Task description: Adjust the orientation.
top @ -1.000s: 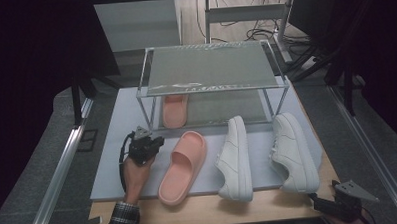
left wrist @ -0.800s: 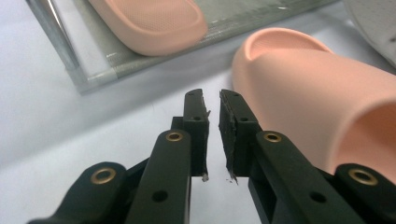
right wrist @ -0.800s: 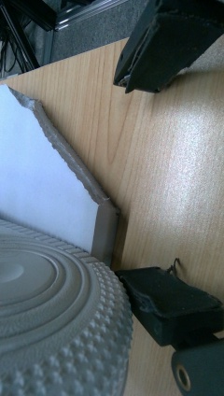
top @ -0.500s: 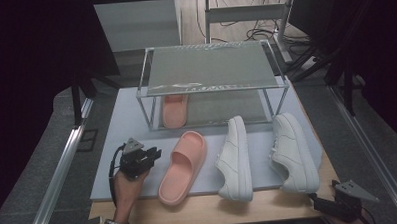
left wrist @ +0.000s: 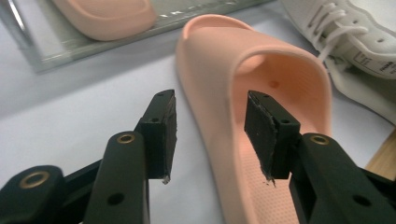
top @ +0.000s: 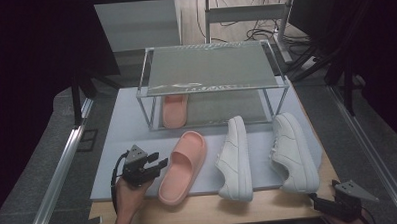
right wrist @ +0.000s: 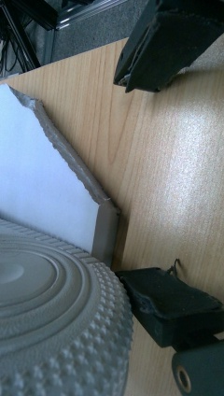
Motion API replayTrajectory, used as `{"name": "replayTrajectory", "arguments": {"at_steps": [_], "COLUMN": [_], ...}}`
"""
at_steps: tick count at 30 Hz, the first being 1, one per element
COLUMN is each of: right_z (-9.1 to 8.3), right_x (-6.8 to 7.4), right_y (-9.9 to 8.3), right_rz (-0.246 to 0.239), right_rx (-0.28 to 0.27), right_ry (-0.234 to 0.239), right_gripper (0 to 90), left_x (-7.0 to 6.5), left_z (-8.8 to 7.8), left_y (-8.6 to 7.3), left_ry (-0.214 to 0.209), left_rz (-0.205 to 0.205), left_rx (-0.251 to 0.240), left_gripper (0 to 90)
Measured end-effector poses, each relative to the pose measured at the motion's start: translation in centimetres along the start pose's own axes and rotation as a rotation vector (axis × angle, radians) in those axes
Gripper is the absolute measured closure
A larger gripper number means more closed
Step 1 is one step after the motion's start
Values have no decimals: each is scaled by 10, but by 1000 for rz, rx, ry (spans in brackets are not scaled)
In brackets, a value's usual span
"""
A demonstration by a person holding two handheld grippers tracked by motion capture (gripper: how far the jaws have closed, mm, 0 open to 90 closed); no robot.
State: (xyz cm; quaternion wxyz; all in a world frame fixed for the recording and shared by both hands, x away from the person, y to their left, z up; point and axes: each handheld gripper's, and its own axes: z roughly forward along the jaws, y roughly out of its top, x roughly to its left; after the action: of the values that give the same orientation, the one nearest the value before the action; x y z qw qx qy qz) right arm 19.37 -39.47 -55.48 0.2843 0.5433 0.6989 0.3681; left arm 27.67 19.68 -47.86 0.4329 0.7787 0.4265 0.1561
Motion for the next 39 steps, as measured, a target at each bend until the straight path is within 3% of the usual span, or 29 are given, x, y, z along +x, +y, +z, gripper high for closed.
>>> {"name": "replayTrajectory", "arguments": {"at_steps": [7, 14, 21, 39], "right_z": [0, 0, 0, 0], "right_x": [0, 0, 0, 0], "right_y": [0, 0, 0, 0], "right_rz": [1, 1, 0, 1], "right_rx": [0, -1, -1, -2], "right_ry": [1, 1, 1, 2], "right_gripper": [63, 63, 63, 64], "left_x": [-2, -5, -10, -14], "left_z": [11, 25, 37, 38], "left_y": [-3, 3, 11, 19], "left_ry": [3, 1, 29, 51], "left_rz": [-7, -11, -2, -24], "left_rx": [10, 27, 44, 54], "left_gripper": [512, 573, 651, 774]}}
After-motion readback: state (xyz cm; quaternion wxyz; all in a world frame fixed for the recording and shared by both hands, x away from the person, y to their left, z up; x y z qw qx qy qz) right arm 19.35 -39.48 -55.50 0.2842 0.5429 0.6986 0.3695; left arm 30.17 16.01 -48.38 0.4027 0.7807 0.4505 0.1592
